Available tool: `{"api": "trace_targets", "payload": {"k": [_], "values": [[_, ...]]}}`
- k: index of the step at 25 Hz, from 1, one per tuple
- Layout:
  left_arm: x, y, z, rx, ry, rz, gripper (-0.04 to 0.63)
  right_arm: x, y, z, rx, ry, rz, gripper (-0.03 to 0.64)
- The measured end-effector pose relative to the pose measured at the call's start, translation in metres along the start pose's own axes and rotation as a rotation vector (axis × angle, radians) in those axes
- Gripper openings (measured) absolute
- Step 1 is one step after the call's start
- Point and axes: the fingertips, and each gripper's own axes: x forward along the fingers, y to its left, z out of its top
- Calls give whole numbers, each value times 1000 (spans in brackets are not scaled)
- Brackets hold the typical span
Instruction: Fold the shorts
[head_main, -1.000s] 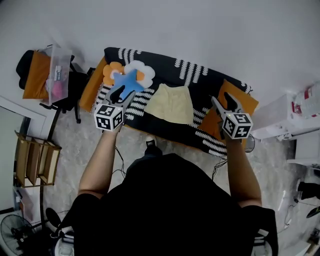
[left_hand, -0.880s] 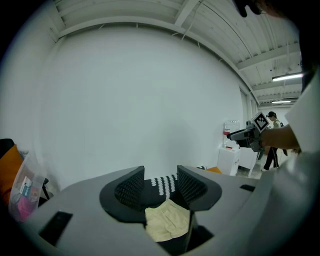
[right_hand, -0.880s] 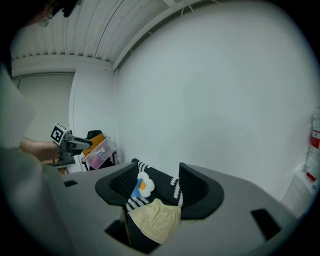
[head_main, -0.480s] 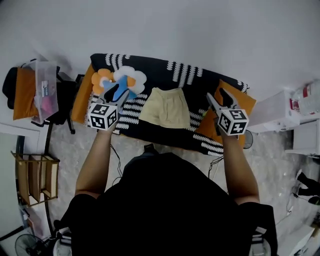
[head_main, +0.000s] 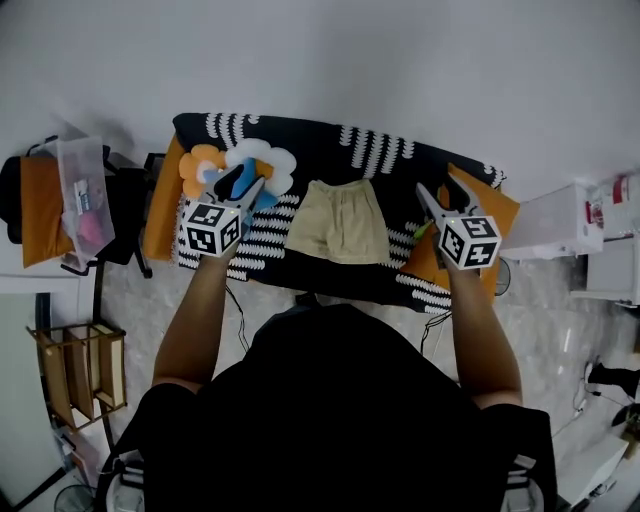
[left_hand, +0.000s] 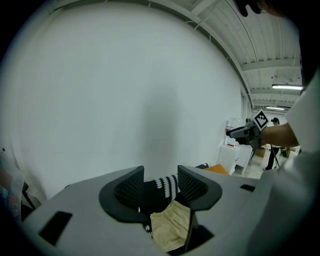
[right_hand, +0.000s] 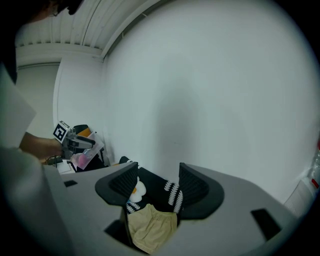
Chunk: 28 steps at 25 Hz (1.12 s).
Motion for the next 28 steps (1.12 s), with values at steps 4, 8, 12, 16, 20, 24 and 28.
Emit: {"api": "trace_targets", "payload": {"k": [4,8,12,16,20,24,28], "values": [[18,30,-2,-4,12,-21,229,35,10,6,-9,21,-1,267],[28,63,-5,-13,20,-27,230,70,25,12,-31,39,12,267],[34,91,-12,-26,31,-25,230,100,39,12,-71,69,39,267],[36,116,-22,-41,43,-15,230,126,48,12,-117,100,67,267],[37,126,-36,-67,58,-1,232,147,51,4,-160,147,103,267],[37,131,-48,-84,79,18,232,167,47,-3,-208,187,151,265],[35,133,-58,-97,93,60,233,188,41,-14,-272,217,210,264]]}}
